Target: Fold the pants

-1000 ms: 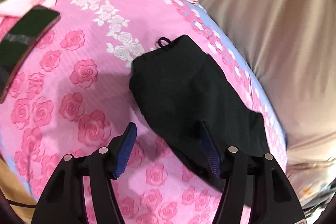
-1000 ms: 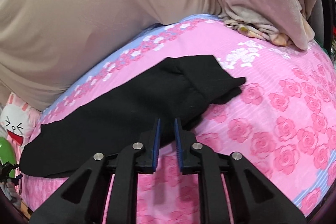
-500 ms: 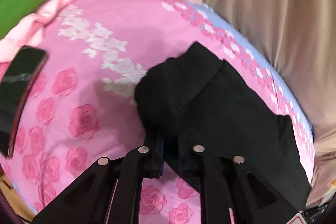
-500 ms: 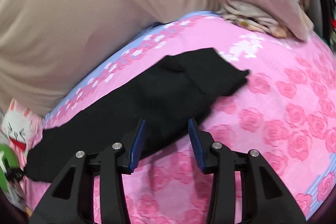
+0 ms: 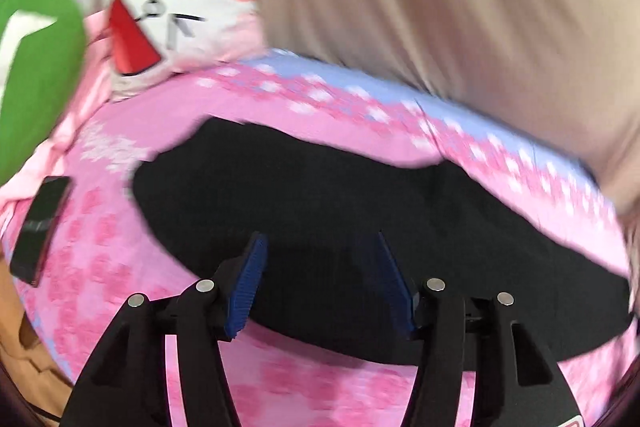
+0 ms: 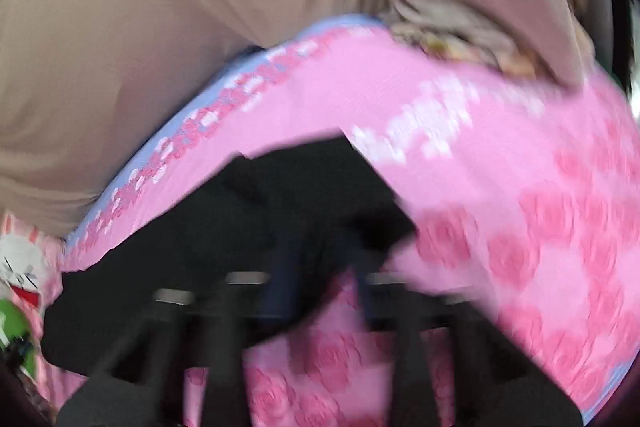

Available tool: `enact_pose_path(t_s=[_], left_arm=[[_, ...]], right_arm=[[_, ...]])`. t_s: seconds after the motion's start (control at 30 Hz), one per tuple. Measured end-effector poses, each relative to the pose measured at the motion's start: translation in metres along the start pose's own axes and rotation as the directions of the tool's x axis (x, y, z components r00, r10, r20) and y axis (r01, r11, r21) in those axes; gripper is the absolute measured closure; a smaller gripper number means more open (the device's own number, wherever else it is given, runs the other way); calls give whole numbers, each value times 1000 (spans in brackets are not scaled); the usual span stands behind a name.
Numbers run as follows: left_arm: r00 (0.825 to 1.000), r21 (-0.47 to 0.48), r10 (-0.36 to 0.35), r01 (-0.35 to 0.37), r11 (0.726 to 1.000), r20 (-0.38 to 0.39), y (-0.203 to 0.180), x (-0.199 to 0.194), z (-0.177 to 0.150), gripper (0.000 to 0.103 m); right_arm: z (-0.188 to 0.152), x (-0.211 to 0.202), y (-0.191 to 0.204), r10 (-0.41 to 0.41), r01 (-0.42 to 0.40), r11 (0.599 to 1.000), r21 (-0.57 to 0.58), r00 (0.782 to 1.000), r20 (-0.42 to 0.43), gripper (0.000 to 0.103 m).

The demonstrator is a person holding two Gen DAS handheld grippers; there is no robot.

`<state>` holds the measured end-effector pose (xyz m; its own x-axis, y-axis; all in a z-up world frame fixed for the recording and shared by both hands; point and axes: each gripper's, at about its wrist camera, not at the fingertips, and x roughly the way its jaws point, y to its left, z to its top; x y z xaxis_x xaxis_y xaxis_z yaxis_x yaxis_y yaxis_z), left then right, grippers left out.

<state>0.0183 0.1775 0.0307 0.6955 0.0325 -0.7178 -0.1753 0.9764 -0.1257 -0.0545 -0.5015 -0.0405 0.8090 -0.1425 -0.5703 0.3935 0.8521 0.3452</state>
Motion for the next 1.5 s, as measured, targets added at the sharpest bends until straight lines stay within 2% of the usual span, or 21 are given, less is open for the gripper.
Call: enact_pose_path(t_s=[0.07, 0.17, 0.23, 0.3, 0.37, 0.5, 0.6, 0.67, 0.73, 0.8, 0.83, 0.87, 0.93, 1.0, 1.1, 1.23, 1.3, 1.33, 1.4, 1.47, 1.5], left_arm=[[999, 30, -15, 16, 999, -39, -20, 13, -9, 49], [995, 42, -45, 48, 998, -89, -38, 32, -22, 49], [995, 43, -36, 40, 998, -92, -47, 39, -29, 49], [997, 56, -16, 19, 998, -69, -55, 40, -33, 45], [998, 53, -31, 34, 998, -52, -60, 39, -36, 42], [1000, 55, -3, 3, 999, -15, -73, 42, -43, 35], [999, 106, 36, -38, 994, 17, -85, 41, -50, 31], [999, 129, 22, -25, 991, 26, -88, 40, -51, 22], [999, 135, 30, -33, 990, 28, -90, 40, -51, 21], [1000, 135, 21, -23, 991, 16, -89, 42, -51, 17], [1000, 131, 15, -17, 991, 13, -88, 43, -51, 17], [1000, 127, 9, -10, 992, 11, -87, 43, -50, 17], [1000, 121, -4, 2, 993, 11, -85, 43, -51, 17], [1000, 117, -11, 10, 993, 13, -84, 43, -51, 17], [1000, 111, -25, 23, 994, 17, -83, 42, -52, 16], [998, 88, -61, 58, 994, 24, -78, 39, -51, 16], [996, 69, -87, 85, 994, 28, -73, 37, -51, 16], [995, 58, -98, 96, 994, 31, -70, 37, -51, 16], [992, 34, -118, 116, 993, 40, -65, 34, -51, 16], [990, 12, -134, 134, 991, 52, -60, 31, -52, 16], [987, -2, -148, 148, 989, 58, -57, 30, -52, 16]], right_arm=[[3, 3, -9, -41, 41, 999, -1, 999, -3, 101], [-8, 19, -38, -97, 103, 993, 62, 990, -97, 97], [-12, 6, -49, -35, 45, 992, 121, 996, -80, 95], [-15, -8, -51, 2, 5, 990, 138, 999, -53, 79], [-21, -15, -49, 53, -43, 986, 164, 997, -55, 33], [-29, -6, -33, 144, -122, 975, 188, 984, -107, 30], [-35, 6, -18, 139, -110, 978, 179, 978, -158, 30], [-32, 11, -9, 117, -92, 985, 148, 979, -166, 27], [-29, 17, -3, 123, -99, 984, 147, 979, -164, 27], [-27, 21, -1, 124, -102, 984, 146, 981, -151, 51], [-25, 25, 1, 124, -102, 984, 146, 981, -152, 68], [-24, 27, 2, 89, -68, 987, 146, 986, -144, 79], [-21, 23, 5, 77, -59, 987, 149, 990, -116, 88], [-14, 8, 15, 95, -85, 983, 161, 994, -57, 91], [2, -30, 62, 160, -162, 984, 70, 986, 40, 92], [7, -68, 171, 316, -305, 941, -149, 947, 58, 92], [-7, -78, 235, 393, -376, 889, -261, 919, 18, 92], [-19, -77, 269, 444, -431, 849, -305, 896, -31, 92], [-42, -67, 309, 492, -501, 794, -345, 862, -121, 92], [-82, -43, 345, 486, -543, 747, -384, 840, -243, 86], [-99, -29, 354, 457, -539, 741, -401, 842, -287, 82]])
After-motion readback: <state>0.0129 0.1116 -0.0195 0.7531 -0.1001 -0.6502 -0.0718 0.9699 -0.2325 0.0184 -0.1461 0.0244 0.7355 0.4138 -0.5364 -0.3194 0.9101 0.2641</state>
